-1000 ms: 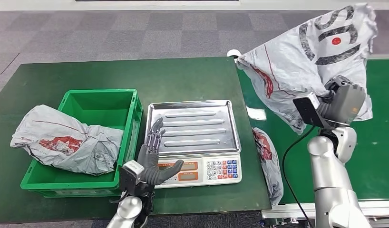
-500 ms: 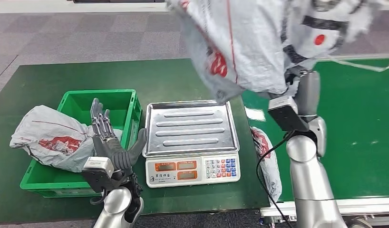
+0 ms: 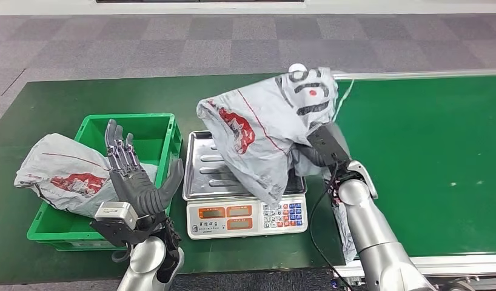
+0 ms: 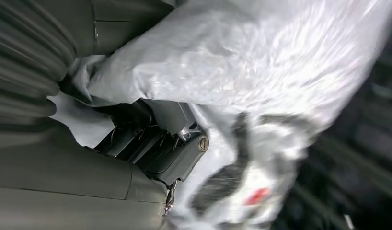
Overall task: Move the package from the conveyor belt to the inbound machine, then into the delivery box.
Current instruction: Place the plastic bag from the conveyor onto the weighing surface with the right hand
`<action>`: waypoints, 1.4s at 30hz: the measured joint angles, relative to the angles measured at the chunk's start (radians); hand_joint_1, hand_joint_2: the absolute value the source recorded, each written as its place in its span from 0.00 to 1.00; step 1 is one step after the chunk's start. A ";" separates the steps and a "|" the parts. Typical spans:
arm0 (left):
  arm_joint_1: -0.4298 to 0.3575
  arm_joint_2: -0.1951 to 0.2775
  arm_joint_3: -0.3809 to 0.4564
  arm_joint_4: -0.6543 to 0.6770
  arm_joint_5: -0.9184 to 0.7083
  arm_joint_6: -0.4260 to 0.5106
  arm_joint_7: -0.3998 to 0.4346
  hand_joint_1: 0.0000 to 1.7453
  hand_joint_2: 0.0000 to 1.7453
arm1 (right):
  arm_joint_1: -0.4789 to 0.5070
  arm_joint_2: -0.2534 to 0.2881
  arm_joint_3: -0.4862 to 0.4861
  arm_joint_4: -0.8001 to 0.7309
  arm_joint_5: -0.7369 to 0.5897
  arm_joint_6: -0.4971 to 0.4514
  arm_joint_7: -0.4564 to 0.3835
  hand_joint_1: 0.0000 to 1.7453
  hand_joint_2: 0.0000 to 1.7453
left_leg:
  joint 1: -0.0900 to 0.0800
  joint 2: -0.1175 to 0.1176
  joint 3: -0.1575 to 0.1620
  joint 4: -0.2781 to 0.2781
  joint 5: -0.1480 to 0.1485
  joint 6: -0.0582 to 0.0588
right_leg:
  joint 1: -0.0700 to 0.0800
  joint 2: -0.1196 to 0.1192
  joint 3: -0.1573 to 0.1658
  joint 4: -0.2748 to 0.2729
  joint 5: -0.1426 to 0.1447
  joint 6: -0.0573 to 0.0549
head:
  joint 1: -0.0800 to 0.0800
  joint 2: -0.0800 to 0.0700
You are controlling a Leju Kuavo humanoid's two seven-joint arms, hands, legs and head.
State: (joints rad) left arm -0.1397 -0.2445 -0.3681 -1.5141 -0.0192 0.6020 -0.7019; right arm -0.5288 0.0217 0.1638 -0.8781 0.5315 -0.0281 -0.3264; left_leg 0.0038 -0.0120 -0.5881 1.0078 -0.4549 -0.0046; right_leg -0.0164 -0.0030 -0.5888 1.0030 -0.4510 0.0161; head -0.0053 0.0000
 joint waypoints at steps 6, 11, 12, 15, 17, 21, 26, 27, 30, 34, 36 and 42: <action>0.000 0.000 0.000 0.000 0.006 -0.004 0.000 0.00 1.00 | -0.027 -0.001 0.013 0.096 -0.031 0.069 -0.009 1.00 1.00 | 0.000 0.000 0.000 0.000 0.000 0.000 | 0.000 0.000 0.000 0.000 0.000 0.000 | 0.000 0.000; 0.000 0.000 0.000 0.000 0.009 -0.004 0.000 0.00 1.00 | -0.055 -0.003 0.028 0.154 -0.079 0.198 -0.051 1.00 1.00 | 0.000 0.001 0.000 0.000 0.000 0.000 | 0.000 0.001 -0.001 0.000 0.000 0.000 | 0.000 0.000; 0.000 0.000 0.000 0.001 0.009 -0.004 0.000 0.00 1.00 | -0.060 -0.003 0.033 0.165 -0.083 0.205 -0.054 1.00 1.00 | 0.000 0.001 0.000 0.000 0.000 0.000 | 0.000 0.001 -0.001 0.000 0.000 0.000 | 0.000 0.000; 0.000 0.000 0.000 0.001 0.009 -0.002 0.000 0.00 1.00 | -0.076 -0.003 0.047 0.194 -0.096 0.237 -0.051 1.00 1.00 | 0.000 0.001 0.000 0.000 0.000 0.000 | 0.000 0.001 -0.001 0.000 0.000 0.000 | 0.000 0.000; 0.001 0.001 0.000 0.001 0.009 0.000 0.000 0.00 1.00 | -0.091 -0.003 0.059 0.219 -0.112 0.281 -0.053 1.00 1.00 | 0.000 0.002 0.000 0.000 0.000 0.000 | 0.000 0.001 -0.001 0.000 0.000 0.000 | 0.000 0.000; 0.001 0.001 0.000 0.003 0.009 0.001 0.000 0.00 1.00 | -0.105 -0.003 0.088 0.252 -0.143 0.379 -0.121 1.00 1.00 | 0.000 0.002 0.000 0.000 0.000 0.000 | 0.000 0.001 -0.001 0.000 0.000 0.000 | 0.000 0.000; 0.000 0.002 0.000 0.012 0.009 0.005 0.000 0.00 1.00 | -0.109 -0.004 0.140 0.260 -0.112 0.336 -0.149 0.08 1.00 | 0.000 0.002 0.000 0.000 0.000 0.000 | 0.000 0.002 -0.001 0.000 0.000 0.000 | 0.000 0.000; 0.000 0.003 0.000 0.013 0.009 0.008 0.000 0.00 1.00 | -0.109 -0.004 0.151 0.259 -0.090 0.285 -0.131 0.00 1.00 | 0.000 0.002 0.000 0.000 0.000 0.000 | 0.000 0.002 -0.001 0.000 0.000 0.000 | 0.000 0.000; 0.001 0.003 0.000 0.016 0.008 0.015 0.000 0.00 1.00 | -0.105 -0.004 0.184 0.250 -0.032 0.125 -0.082 0.00 1.00 | 0.000 0.002 0.000 0.000 0.000 0.000 | 0.000 0.002 -0.001 0.000 0.000 0.000 | 0.000 0.000; 0.005 0.005 0.000 0.016 0.006 0.018 0.000 0.00 1.00 | -0.069 -0.006 0.203 0.194 -0.019 0.025 -0.071 0.00 1.00 | 0.000 0.002 0.000 0.000 0.000 0.000 | 0.000 0.002 -0.001 0.000 0.000 0.000 | 0.000 0.000; 0.009 0.007 0.000 0.016 0.005 0.020 0.000 0.00 1.00 | -0.037 -0.012 0.207 0.147 -0.021 -0.007 -0.057 0.00 1.00 | 0.000 0.002 0.000 0.000 0.000 0.000 | 0.000 0.002 -0.001 0.000 0.000 0.000 | 0.000 0.000; 0.017 0.014 0.000 0.023 -0.004 0.015 0.000 0.00 1.00 | 0.070 -0.033 0.208 -0.011 -0.087 -0.029 -0.078 0.00 1.00 | 0.000 0.002 0.000 0.000 -0.001 0.000 | 0.000 0.002 -0.002 0.000 0.000 0.000 | 0.000 0.000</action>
State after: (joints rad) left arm -0.1230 -0.2309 -0.3681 -1.4909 -0.0235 0.6167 -0.7019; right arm -0.4586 -0.0111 0.3722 -0.8892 0.4445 -0.0567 -0.4044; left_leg 0.0038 -0.0099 -0.5886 1.0078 -0.4555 -0.0048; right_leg -0.0164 -0.0013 -0.5909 1.0028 -0.4511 0.0159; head -0.0052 0.0000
